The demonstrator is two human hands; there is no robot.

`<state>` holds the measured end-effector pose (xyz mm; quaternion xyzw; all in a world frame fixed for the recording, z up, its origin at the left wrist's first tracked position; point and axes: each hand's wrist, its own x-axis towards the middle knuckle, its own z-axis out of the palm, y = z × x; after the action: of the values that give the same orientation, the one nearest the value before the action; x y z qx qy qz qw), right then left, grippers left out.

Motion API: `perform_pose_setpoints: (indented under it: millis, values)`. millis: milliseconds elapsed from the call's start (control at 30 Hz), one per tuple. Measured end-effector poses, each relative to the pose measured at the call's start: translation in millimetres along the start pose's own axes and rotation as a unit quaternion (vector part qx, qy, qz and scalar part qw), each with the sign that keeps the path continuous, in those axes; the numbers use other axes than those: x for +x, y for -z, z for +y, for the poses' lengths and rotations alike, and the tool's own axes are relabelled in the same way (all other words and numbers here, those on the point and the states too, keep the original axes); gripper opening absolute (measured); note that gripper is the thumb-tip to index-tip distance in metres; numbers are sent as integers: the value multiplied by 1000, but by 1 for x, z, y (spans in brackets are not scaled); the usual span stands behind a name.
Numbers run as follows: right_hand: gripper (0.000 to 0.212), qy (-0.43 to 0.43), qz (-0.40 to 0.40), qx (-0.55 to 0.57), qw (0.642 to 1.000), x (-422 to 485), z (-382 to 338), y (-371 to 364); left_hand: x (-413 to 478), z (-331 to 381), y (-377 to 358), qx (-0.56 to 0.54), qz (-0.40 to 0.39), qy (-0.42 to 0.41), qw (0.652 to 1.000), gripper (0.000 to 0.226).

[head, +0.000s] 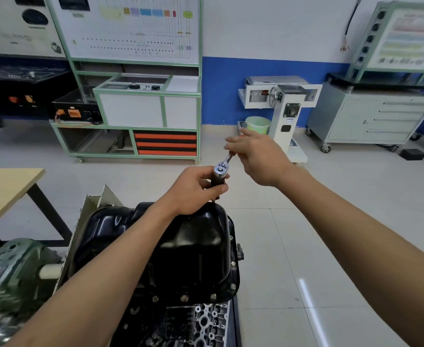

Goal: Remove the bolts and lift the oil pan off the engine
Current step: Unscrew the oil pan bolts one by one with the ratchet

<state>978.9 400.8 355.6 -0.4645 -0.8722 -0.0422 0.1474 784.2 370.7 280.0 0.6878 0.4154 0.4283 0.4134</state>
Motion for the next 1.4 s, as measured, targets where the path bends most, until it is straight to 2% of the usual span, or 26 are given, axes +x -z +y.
perform_pose_setpoints:
  millis: [167,267,367,533,633,700,767,833,900,1033,1100,1167,1200,1300,1400]
  values:
    - [41,6,7,29,1000,-2,2,-4,1,-3,-2,-14,15,5,1000,11]
    - [26,-2,19,-19,1000,-17,1,1,0,-4,-2,-13,32,4,999,13]
    - [20,-34,-9,-82,996,-40,-5,11,1,-5,-1,2,52,-2,999,13]
    - [46,-47,-74,40,995,-76,-34,17,0,-5,0,23,41,-30,998,7]
    - [55,-56,-61,65,994,-79,-65,4,-2,-4,-1,22,43,-30,998,4]
    - [54,-61,-45,45,996,-74,-80,-4,-3,-2,-2,29,57,-34,997,22]
    - [51,-62,-36,31,997,-68,-86,-6,-3,-1,-2,40,61,-37,997,34]
    - [47,-69,-38,48,996,-65,-86,-2,-4,-2,-1,40,61,-36,997,35]
    - [47,-77,-53,70,993,-65,-79,5,-3,-4,0,31,54,-38,997,27]
    - [43,-109,-145,53,982,-64,-53,25,0,-8,2,30,25,-39,998,10]
    - [33,-117,-170,26,978,-58,-41,34,0,-7,2,25,18,-44,999,10]
    - [12,-127,-152,-4,980,-47,-31,36,0,-8,1,5,20,-32,999,13]
    - [9,-131,-134,-22,982,-41,-26,34,0,-9,1,-7,21,-23,999,15]
    - [16,-136,-77,-65,986,-23,-14,19,2,-9,2,-17,11,-14,1000,18]
    - [48,-114,-67,-25,991,-11,-7,0,2,-6,3,-7,0,-17,1000,18]
